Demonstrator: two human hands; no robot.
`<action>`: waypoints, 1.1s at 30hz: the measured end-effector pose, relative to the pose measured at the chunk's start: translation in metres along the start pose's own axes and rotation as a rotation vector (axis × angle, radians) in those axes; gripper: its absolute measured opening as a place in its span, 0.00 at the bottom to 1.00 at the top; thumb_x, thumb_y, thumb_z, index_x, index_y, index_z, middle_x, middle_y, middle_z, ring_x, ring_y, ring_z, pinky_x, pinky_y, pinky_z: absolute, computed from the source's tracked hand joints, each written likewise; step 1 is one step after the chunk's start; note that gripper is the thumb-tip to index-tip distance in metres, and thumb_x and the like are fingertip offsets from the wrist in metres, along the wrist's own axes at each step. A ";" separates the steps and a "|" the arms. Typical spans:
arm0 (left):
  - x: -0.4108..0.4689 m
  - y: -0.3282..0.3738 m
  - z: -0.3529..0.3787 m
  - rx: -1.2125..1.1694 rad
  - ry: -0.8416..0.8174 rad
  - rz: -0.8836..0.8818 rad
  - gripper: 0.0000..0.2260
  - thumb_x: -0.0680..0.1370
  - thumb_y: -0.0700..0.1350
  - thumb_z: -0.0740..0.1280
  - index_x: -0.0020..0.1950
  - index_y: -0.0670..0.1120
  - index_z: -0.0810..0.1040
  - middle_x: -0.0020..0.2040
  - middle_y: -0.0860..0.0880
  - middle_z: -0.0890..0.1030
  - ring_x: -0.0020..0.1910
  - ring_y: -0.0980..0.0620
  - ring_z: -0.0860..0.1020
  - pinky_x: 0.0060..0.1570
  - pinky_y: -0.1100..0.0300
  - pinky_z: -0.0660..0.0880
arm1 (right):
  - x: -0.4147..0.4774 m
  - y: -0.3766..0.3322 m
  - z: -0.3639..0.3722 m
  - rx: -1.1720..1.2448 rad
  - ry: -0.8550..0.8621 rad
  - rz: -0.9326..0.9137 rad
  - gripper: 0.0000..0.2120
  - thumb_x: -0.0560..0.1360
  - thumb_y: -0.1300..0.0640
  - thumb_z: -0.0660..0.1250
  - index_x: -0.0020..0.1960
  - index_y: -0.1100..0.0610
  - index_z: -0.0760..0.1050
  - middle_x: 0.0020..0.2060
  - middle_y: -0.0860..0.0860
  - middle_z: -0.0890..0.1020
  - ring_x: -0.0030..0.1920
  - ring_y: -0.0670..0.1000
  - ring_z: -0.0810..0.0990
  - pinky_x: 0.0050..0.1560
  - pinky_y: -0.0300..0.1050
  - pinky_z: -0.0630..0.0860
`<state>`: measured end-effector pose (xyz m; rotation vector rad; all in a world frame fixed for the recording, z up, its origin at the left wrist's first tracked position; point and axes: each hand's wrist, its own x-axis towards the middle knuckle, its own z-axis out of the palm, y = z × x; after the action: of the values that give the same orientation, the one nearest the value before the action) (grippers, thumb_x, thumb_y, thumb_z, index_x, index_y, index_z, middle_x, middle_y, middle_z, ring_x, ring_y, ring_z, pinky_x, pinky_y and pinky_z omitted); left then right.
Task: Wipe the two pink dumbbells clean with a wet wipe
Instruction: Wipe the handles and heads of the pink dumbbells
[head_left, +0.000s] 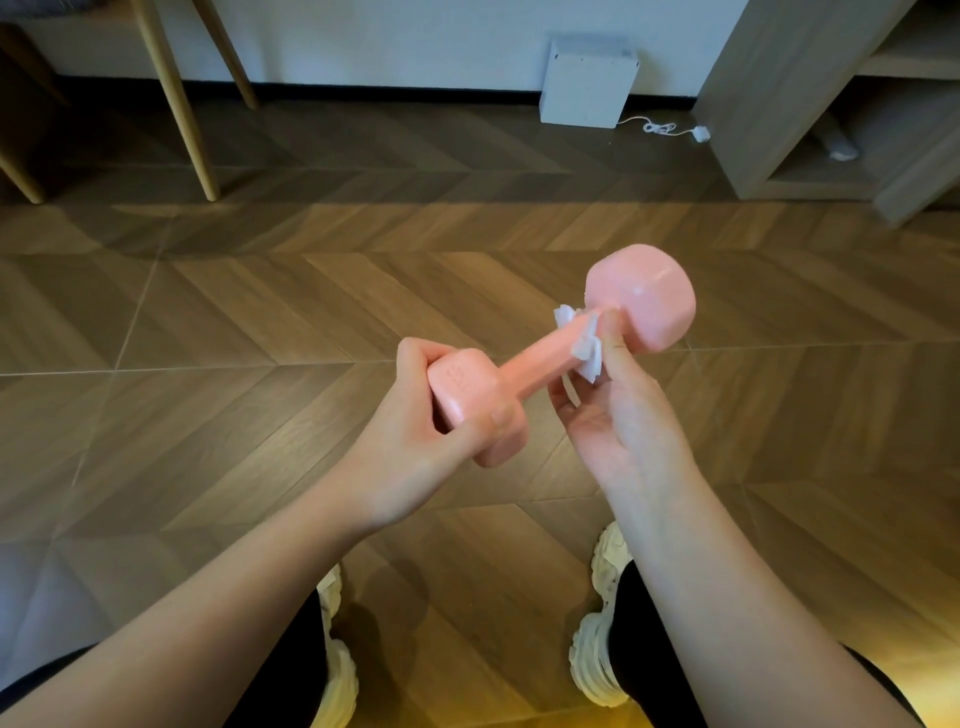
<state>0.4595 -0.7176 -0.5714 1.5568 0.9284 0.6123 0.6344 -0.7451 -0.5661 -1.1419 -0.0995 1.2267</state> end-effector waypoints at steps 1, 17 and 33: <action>0.001 0.000 0.000 -0.022 0.013 -0.006 0.27 0.65 0.63 0.66 0.56 0.52 0.63 0.57 0.53 0.73 0.49 0.73 0.75 0.44 0.74 0.72 | 0.000 -0.001 0.000 -0.018 -0.015 -0.003 0.13 0.77 0.45 0.66 0.49 0.53 0.85 0.52 0.48 0.86 0.54 0.45 0.83 0.62 0.46 0.73; 0.008 -0.008 0.001 -0.510 0.151 -0.228 0.07 0.83 0.42 0.61 0.61 0.45 0.70 0.54 0.45 0.79 0.44 0.55 0.84 0.37 0.64 0.79 | 0.000 -0.013 -0.007 -0.014 -0.310 0.122 0.21 0.78 0.66 0.52 0.64 0.55 0.76 0.61 0.55 0.82 0.65 0.54 0.78 0.70 0.63 0.66; 0.001 -0.013 0.010 -0.209 0.100 -0.085 0.25 0.64 0.63 0.67 0.55 0.54 0.67 0.58 0.50 0.78 0.56 0.60 0.80 0.42 0.67 0.77 | 0.010 -0.003 -0.007 -0.011 0.055 0.130 0.11 0.76 0.49 0.70 0.55 0.54 0.81 0.48 0.49 0.87 0.52 0.49 0.83 0.53 0.48 0.76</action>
<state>0.4651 -0.7219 -0.5859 1.3038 0.9683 0.7079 0.6446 -0.7417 -0.5726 -1.2061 0.0098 1.3098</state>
